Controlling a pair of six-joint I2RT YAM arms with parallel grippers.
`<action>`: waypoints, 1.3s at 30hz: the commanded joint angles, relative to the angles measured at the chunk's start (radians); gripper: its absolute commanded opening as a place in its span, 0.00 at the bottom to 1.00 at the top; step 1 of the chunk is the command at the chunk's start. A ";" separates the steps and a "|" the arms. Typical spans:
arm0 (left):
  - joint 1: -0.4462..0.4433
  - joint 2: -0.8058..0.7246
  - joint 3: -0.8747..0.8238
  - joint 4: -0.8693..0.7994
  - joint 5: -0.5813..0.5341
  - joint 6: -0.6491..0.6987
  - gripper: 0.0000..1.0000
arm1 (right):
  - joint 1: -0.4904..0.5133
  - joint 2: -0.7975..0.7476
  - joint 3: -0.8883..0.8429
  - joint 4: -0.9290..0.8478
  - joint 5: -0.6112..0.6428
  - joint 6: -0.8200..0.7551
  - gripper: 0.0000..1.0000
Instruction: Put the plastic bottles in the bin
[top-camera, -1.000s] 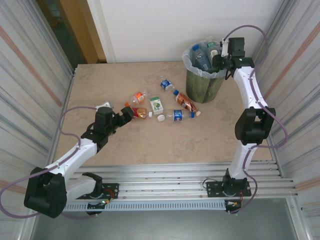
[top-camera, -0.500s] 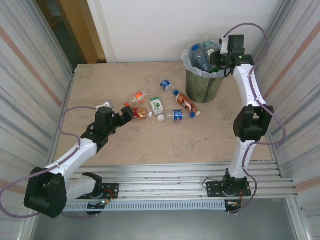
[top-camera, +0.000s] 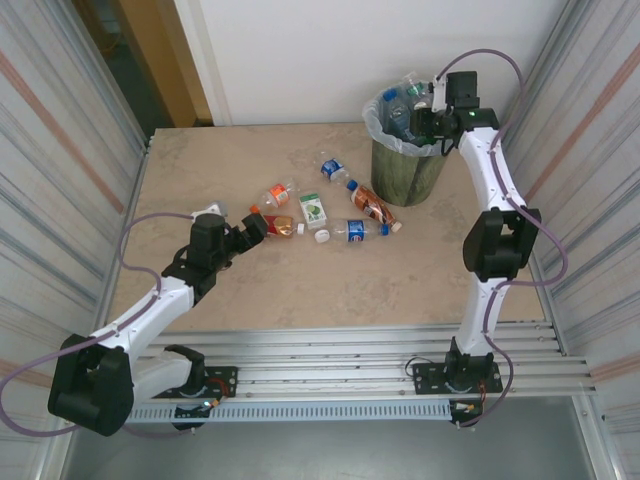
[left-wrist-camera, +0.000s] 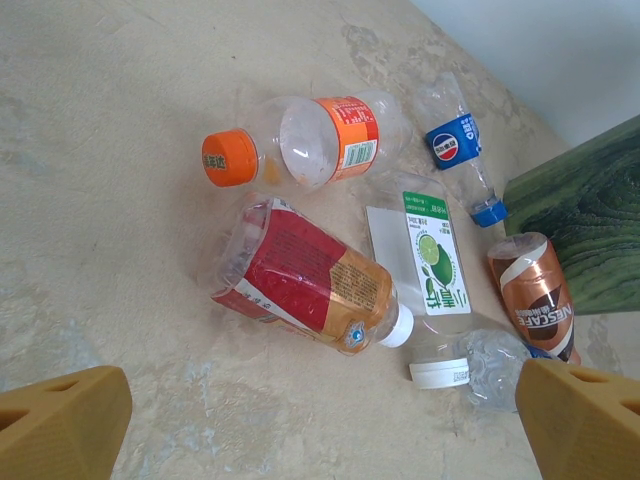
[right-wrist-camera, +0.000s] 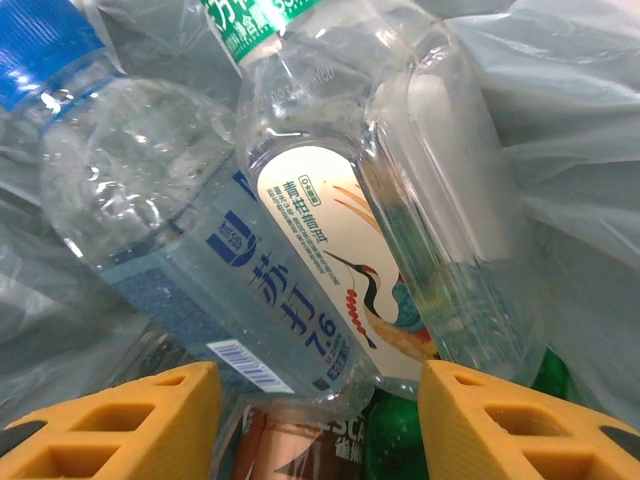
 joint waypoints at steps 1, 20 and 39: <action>0.009 -0.005 0.021 0.006 0.015 0.009 0.99 | 0.009 -0.127 0.023 -0.022 0.028 -0.001 0.57; 0.010 -0.054 0.035 -0.032 0.005 0.028 0.99 | 0.239 -0.625 -0.532 0.033 0.250 0.027 0.69; 0.013 -0.004 0.063 -0.004 0.008 0.076 0.99 | 0.507 -0.824 -0.788 -0.112 0.337 0.151 0.79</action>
